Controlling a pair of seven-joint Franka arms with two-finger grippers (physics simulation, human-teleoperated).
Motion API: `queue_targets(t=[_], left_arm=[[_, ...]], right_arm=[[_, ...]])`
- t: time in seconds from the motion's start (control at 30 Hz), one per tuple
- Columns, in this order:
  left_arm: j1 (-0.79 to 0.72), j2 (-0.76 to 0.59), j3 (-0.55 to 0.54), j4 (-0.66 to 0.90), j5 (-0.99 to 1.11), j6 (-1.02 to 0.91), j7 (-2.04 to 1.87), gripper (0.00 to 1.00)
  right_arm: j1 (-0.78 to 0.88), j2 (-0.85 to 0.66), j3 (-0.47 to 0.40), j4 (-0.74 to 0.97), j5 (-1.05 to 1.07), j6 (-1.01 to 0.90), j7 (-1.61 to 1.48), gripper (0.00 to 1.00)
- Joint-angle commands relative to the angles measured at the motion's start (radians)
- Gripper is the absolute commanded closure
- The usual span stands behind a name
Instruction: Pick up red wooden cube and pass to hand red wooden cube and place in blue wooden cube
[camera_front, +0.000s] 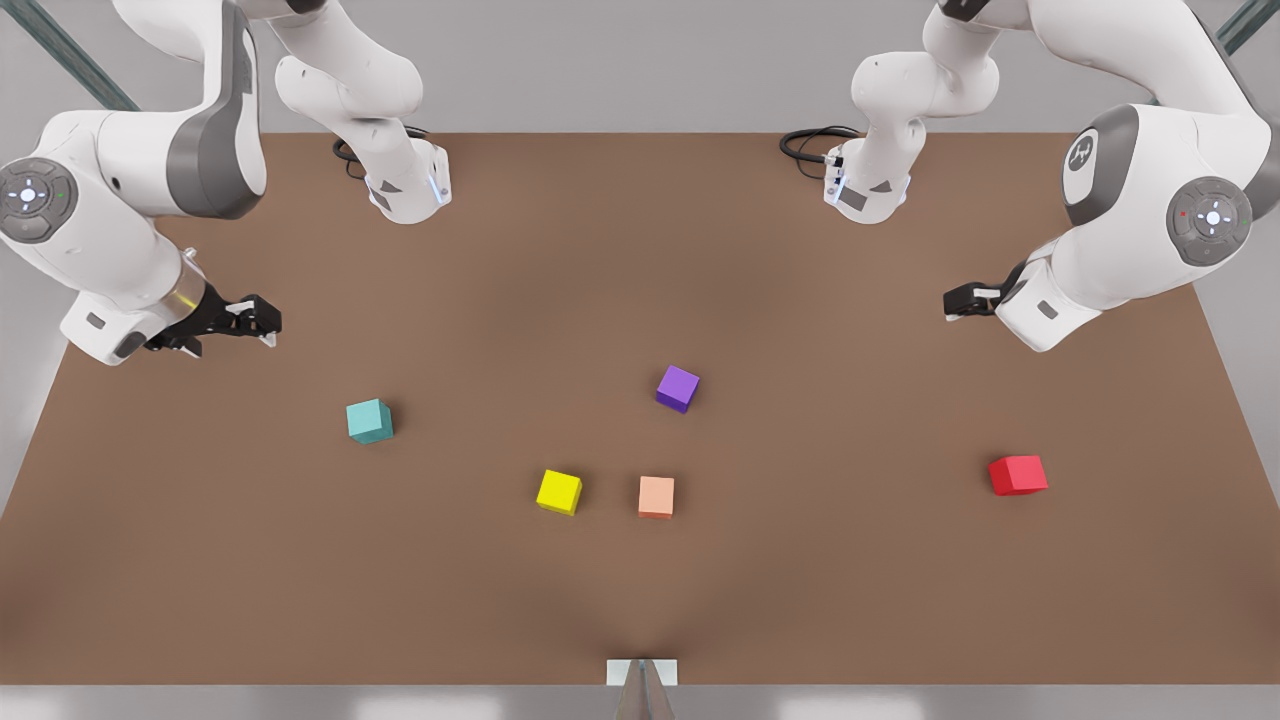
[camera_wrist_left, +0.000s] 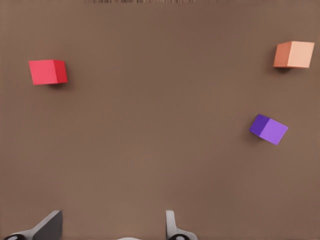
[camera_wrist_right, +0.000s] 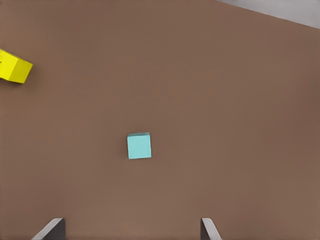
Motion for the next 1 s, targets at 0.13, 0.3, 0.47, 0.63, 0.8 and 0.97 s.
queue_targets(t=[0.13,0.3,0.47,0.63,0.8,0.97], left_arm=[[0.046,0.172,0.053,0.033,0.008,0.124,-0.004,0.00],[0.118,0.588,0.153,0.329,0.004,0.369,0.160,0.00],[0.187,0.685,0.153,0.301,0.000,0.524,0.283,0.00],[0.224,0.680,0.158,0.198,0.003,0.635,0.523,0.00],[0.229,0.678,0.178,0.119,0.006,0.647,0.709,0.00],[0.221,0.682,0.184,0.047,0.008,0.713,0.550,0.00]], right_arm=[[-0.016,-0.001,-0.002,-0.005,0.027,0.008,-0.043,0.00],[-0.020,0.002,-0.002,-0.007,0.030,0.009,-0.041,0.00],[-0.023,0.003,-0.002,-0.007,0.031,0.008,-0.041,0.00],[-0.031,0.006,-0.003,-0.008,0.045,0.008,-0.043,0.00],[-0.032,0.005,-0.003,-0.014,0.051,0.009,-0.043,0.00],[-0.034,0.005,-0.003,-0.018,0.057,0.008,-0.043,0.00]])
